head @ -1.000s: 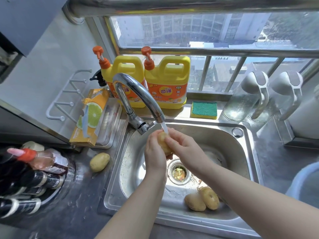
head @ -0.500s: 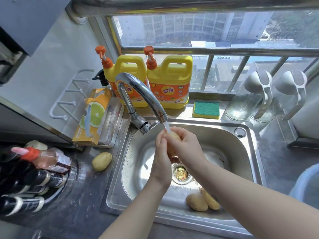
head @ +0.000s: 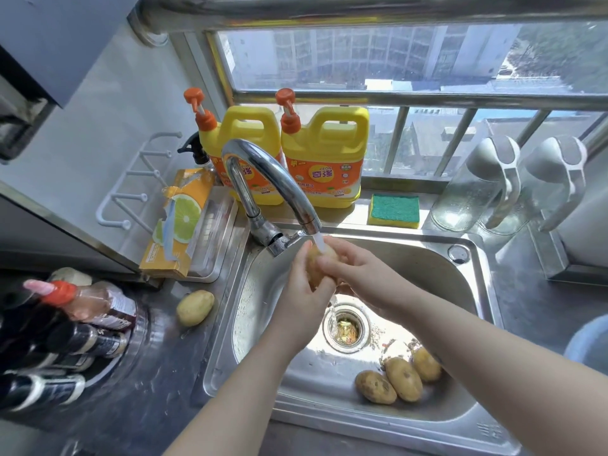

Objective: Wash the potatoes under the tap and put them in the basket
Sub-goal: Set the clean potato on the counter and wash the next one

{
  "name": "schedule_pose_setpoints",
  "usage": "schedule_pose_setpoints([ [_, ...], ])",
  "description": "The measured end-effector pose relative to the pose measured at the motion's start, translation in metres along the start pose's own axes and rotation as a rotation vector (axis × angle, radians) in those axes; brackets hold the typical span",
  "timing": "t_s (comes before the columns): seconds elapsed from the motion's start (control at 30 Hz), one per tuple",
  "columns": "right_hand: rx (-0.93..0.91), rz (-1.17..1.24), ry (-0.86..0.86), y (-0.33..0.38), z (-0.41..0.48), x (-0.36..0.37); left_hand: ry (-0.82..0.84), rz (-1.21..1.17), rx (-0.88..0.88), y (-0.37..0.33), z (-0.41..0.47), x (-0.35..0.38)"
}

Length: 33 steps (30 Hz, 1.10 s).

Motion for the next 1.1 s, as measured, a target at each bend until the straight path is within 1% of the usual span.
schedule_pose_setpoints([
  [0.07,-0.022,-0.079,-0.045,0.000,0.001,-0.004,0.003,0.079,0.020,0.000,-0.001,-0.001],
  [0.17,-0.112,-0.140,-0.197,0.000,0.004,-0.005,-0.030,0.194,0.045,-0.004,-0.007,0.000],
  [0.27,-0.184,-0.107,-0.397,0.002,0.003,-0.003,-0.084,0.307,0.103,-0.011,-0.011,0.000],
  [0.3,-0.174,-0.078,-0.413,0.001,0.003,-0.004,-0.097,0.325,0.111,-0.011,-0.011,0.000],
  [0.33,-0.152,-0.043,-0.385,0.000,0.003,-0.003,-0.108,0.327,0.113,-0.011,-0.010,-0.002],
  [0.4,-0.107,0.019,-0.257,-0.002,0.003,-0.003,-0.112,0.307,0.106,-0.011,-0.007,-0.006],
  [0.47,-0.090,-0.018,-0.154,-0.001,0.001,-0.004,-0.108,0.293,0.077,-0.010,-0.006,-0.010],
  [0.5,-0.089,-0.074,-0.136,0.000,0.000,-0.005,-0.108,0.295,0.065,-0.010,-0.005,-0.011],
  [0.67,-0.126,-0.473,-0.197,0.004,-0.002,-0.010,-0.142,0.409,0.116,-0.013,-0.008,-0.013],
  [0.73,-0.153,-0.545,-0.198,0.004,-0.001,-0.011,-0.141,0.452,0.139,-0.015,-0.009,-0.014],
  [0.77,-0.158,-0.526,-0.182,0.005,-0.001,-0.010,-0.141,0.459,0.142,-0.017,-0.010,-0.015],
  [0.83,-0.128,-0.413,-0.154,0.006,0.001,-0.011,-0.141,0.480,0.172,-0.020,-0.010,-0.017],
  [0.9,-0.060,-0.264,-0.129,0.008,0.001,-0.018,-0.121,0.520,0.212,-0.023,-0.010,-0.020],
  [0.97,0.024,-0.183,-0.069,0.009,0.000,-0.024,-0.103,0.539,0.219,-0.025,-0.009,-0.022],
  [1.03,0.061,-0.228,-0.019,0.011,0.000,-0.024,-0.105,0.529,0.209,-0.025,-0.006,-0.025],
  [1.1,0.025,-0.334,-0.003,0.014,0.001,-0.021,-0.109,0.508,0.187,-0.026,-0.003,-0.026],
])
Point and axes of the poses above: each hand's wrist, its own z-axis towards the middle knuckle, its own x-axis out of the palm, y = z × x, the point moved 4 cm from there along z, towards the middle knuckle, and after that the axes turned 15 degrees about z, right-handed, at the moved point
